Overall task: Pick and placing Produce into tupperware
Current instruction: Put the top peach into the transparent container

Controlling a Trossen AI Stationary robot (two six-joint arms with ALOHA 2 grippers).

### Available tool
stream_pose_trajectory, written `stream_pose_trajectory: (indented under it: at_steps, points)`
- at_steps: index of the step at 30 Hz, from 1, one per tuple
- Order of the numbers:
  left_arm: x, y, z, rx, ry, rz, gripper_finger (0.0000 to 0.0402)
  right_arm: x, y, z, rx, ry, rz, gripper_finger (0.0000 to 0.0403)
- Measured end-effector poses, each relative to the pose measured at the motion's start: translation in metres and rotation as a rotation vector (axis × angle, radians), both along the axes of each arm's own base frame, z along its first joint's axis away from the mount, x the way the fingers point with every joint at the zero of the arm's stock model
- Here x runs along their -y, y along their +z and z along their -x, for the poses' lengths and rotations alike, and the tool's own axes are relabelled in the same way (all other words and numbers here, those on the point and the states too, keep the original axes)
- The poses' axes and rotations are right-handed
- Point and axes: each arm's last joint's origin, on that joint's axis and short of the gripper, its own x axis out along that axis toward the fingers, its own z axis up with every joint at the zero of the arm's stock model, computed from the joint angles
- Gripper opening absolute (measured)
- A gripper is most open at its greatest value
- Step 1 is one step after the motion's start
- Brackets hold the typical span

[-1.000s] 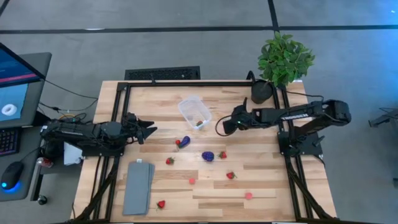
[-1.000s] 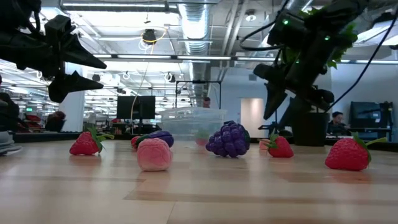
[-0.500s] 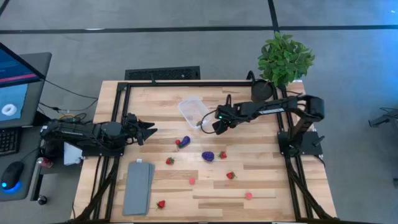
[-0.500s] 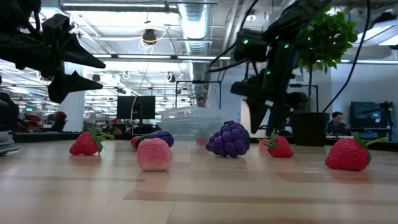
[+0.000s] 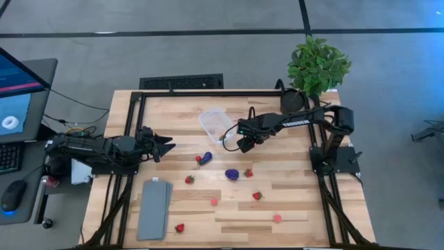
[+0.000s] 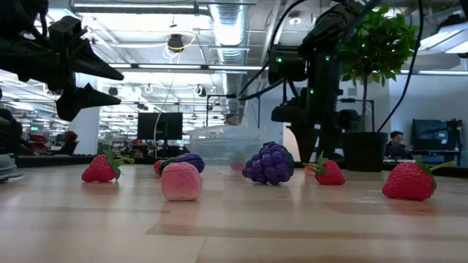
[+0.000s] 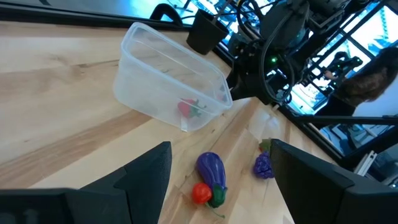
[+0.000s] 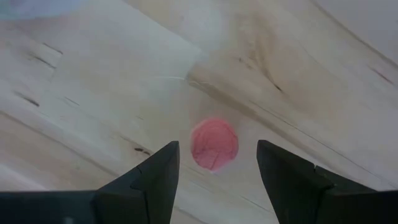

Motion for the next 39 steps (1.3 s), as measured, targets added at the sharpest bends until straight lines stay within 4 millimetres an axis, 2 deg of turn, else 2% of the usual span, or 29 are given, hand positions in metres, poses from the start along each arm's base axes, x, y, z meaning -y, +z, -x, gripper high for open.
stream_pose_trajectory:
  at_steps: [13, 20, 33, 39]
  points:
    - [0.0, 0.0, 0.0, -0.002, 0.0, -0.004, 0.0261, 0.0, -0.011, -0.002, -0.019, -0.001, -0.031, 0.024]
    - [0.0, 0.0, 0.0, -0.003, 0.0, -0.005, 0.0261, 0.001, -0.01, -0.003, -0.004, -0.005, -0.028, 0.0236]
    - [0.0, 0.0, 0.0, -0.003, -0.001, -0.004, 0.0261, 0.002, -0.01, -0.003, -0.004, -0.006, -0.032, 0.0167]
    - [0.0, 0.0, 0.0, -0.003, -0.001, -0.003, 0.0261, 0.002, -0.01, -0.003, -0.004, -0.005, -0.032, 0.0149]
